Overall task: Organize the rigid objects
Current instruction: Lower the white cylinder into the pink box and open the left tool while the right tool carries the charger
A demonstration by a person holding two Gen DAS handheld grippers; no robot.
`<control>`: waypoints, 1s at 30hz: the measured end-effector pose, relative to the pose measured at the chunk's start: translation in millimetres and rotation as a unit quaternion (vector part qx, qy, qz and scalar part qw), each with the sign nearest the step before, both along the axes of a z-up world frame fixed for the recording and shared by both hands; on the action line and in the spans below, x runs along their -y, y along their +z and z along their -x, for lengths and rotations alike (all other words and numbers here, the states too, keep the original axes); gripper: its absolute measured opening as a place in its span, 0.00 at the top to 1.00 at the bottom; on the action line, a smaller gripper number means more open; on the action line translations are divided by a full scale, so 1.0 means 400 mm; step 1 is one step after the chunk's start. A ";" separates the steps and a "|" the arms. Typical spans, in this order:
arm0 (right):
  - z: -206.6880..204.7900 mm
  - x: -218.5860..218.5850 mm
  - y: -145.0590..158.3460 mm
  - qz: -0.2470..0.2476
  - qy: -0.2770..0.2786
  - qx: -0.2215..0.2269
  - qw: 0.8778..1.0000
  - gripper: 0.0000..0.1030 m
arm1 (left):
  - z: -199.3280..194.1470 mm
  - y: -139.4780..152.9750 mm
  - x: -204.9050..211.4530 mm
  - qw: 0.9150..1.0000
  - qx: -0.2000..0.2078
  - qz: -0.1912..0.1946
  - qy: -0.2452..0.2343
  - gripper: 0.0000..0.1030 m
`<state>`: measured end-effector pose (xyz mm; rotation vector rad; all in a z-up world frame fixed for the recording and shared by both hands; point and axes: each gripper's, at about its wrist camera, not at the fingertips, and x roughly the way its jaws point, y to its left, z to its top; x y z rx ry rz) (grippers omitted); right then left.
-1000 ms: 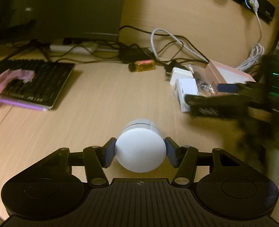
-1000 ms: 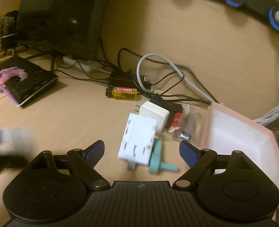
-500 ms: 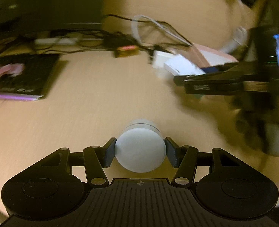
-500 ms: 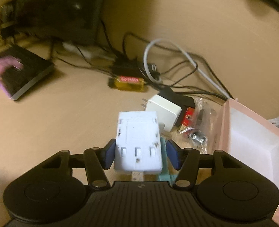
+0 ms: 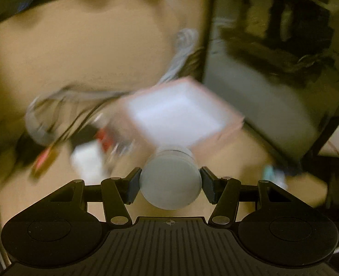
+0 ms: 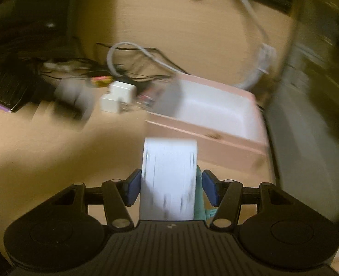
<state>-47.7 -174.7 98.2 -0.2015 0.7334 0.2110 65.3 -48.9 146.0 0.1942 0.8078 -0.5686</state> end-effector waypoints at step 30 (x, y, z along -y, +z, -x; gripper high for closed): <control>0.115 0.127 -0.090 0.015 -0.054 -0.006 0.998 0.32 | -0.218 -0.090 0.070 0.994 -0.057 0.077 0.046 0.43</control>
